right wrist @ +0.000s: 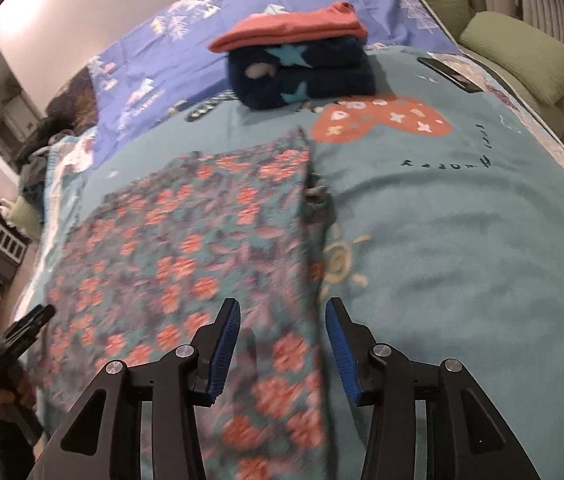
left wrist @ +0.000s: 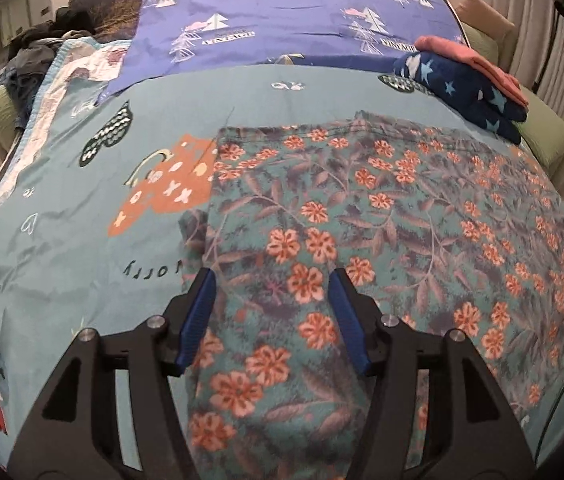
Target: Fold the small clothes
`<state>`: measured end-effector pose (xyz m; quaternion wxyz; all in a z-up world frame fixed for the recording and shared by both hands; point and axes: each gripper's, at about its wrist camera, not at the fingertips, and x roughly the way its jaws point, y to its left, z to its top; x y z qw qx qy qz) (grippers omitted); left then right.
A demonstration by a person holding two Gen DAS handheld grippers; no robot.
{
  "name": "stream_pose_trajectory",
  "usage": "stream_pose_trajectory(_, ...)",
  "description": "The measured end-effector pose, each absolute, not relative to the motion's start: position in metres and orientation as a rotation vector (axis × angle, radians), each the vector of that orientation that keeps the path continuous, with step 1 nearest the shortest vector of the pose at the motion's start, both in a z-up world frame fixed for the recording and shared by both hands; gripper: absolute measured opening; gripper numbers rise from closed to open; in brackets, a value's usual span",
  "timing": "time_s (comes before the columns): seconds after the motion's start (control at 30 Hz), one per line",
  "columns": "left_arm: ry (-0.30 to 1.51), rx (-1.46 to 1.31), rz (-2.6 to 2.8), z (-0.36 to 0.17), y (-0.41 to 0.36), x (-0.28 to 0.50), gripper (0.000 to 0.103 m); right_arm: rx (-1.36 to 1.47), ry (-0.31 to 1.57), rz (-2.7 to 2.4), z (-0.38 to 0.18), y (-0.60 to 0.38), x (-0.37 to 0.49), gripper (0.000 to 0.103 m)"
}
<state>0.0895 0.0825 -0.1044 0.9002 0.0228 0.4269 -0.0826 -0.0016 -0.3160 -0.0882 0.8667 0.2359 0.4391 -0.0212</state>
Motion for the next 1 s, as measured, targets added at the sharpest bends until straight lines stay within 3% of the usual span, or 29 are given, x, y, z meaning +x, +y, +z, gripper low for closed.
stream_pose_trajectory(0.2,0.880,0.014,-0.150,-0.104,0.102,0.072,0.063,0.391,0.975,-0.052,-0.098,-0.298,-0.020,0.050)
stream_pose_trajectory(0.63,0.976,-0.307,-0.244,-0.121,0.167,0.023,0.066,0.502,0.963,-0.105,-0.101,-0.313,-0.061,0.051)
stream_pose_trajectory(0.67,0.982,-0.305,-0.258,-0.123,0.166,0.020,0.057,0.503,0.962,-0.104,-0.101,-0.312,-0.063,0.051)
stream_pose_trajectory(0.7,0.987,-0.293,-0.272,-0.126,0.164,0.018,0.030,0.495,0.962,-0.104,-0.102,-0.310,-0.066,0.052)
stream_pose_trajectory(0.8,0.970,-0.324,-0.277,-0.128,0.168,0.014,0.017,0.481,0.968,-0.124,-0.101,-0.309,-0.069,0.052)
stream_pose_trajectory(1.0,0.956,-0.348,-0.275,-0.119,0.182,0.006,0.009,0.341,0.922,-0.128,-0.065,-0.287,-0.071,0.052)
